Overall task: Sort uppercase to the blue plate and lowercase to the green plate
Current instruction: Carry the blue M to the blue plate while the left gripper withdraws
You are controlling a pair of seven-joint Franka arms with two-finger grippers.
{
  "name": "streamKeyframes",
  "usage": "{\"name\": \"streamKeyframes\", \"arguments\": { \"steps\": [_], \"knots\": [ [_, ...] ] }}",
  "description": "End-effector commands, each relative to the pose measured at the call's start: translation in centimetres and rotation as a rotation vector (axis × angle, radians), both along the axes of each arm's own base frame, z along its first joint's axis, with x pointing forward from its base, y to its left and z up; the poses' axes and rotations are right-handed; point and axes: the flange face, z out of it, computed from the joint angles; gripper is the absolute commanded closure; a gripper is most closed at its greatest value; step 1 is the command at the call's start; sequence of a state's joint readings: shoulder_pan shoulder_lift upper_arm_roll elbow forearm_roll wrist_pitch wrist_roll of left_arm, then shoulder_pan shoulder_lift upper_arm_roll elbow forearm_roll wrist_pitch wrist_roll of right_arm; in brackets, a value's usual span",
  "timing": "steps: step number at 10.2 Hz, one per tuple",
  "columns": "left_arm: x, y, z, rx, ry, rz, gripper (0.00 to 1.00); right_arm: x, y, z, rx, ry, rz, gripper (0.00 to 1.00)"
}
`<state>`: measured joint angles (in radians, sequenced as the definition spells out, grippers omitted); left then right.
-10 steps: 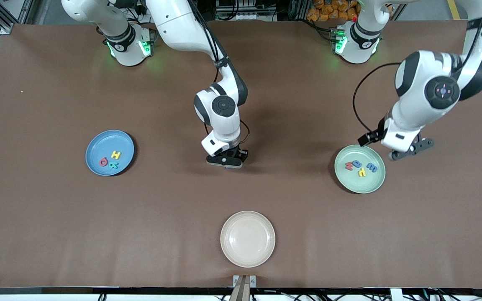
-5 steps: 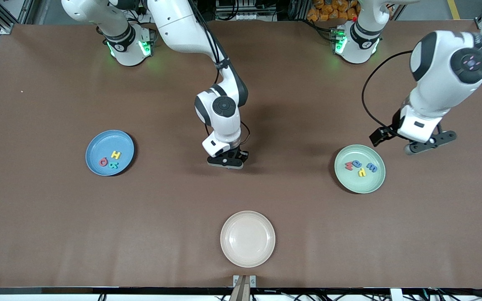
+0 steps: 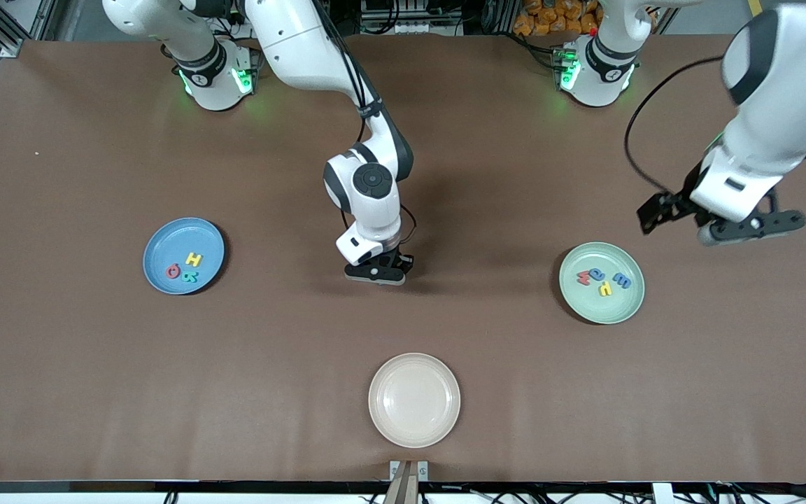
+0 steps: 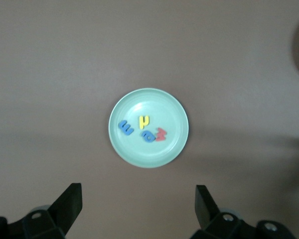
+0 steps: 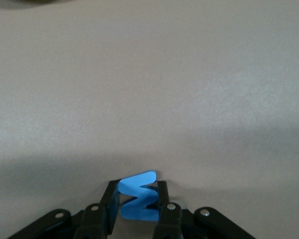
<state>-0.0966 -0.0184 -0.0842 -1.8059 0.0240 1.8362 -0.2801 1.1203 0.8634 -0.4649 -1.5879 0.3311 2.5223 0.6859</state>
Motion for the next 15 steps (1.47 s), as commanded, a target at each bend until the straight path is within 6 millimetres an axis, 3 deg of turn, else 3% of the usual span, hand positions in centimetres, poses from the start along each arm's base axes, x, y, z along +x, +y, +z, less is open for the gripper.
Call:
{"name": "streamKeyframes", "arguments": {
  "steps": [1,4,6,7,8,11,12,13,15],
  "knots": [
    [-0.7,0.4,5.8,-0.048,0.016,-0.054,0.00,2.0,-2.3,1.8,-0.052,0.064,0.095,0.79],
    [-1.3,0.2,10.3,-0.031,-0.052,-0.166,0.00,4.8,-9.5,6.5,-0.161,0.178,0.216,0.79],
    [-1.9,0.8,11.7,-0.026,-0.036,-0.205,0.00,5.3,-17.2,9.9,-0.156,0.216,0.313,0.79],
    [-2.1,1.0,13.2,-0.028,-0.043,-0.204,0.00,4.7,-21.7,11.2,-0.134,0.237,0.351,0.78],
    [-2.2,1.0,13.3,-0.030,-0.033,-0.194,0.00,3.6,-26.5,12.2,-0.095,0.231,0.389,0.78],
    [-2.9,0.8,12.8,-0.029,0.027,-0.197,0.00,-0.6,-40.5,10.7,-0.063,0.178,0.507,0.77],
    [-2.9,0.7,12.8,-0.034,0.025,-0.193,0.00,-1.6,-43.9,10.1,-0.073,0.166,0.519,0.77],
    [-2.9,0.9,13.7,-0.035,0.006,-0.166,0.00,-2.6,-45.9,9.3,-0.089,0.147,0.524,0.77],
    [-2.9,0.8,14.2,-0.034,-0.005,-0.149,0.00,-4.0,-46.5,7.7,-0.105,0.099,0.469,0.76]
  ]
}}
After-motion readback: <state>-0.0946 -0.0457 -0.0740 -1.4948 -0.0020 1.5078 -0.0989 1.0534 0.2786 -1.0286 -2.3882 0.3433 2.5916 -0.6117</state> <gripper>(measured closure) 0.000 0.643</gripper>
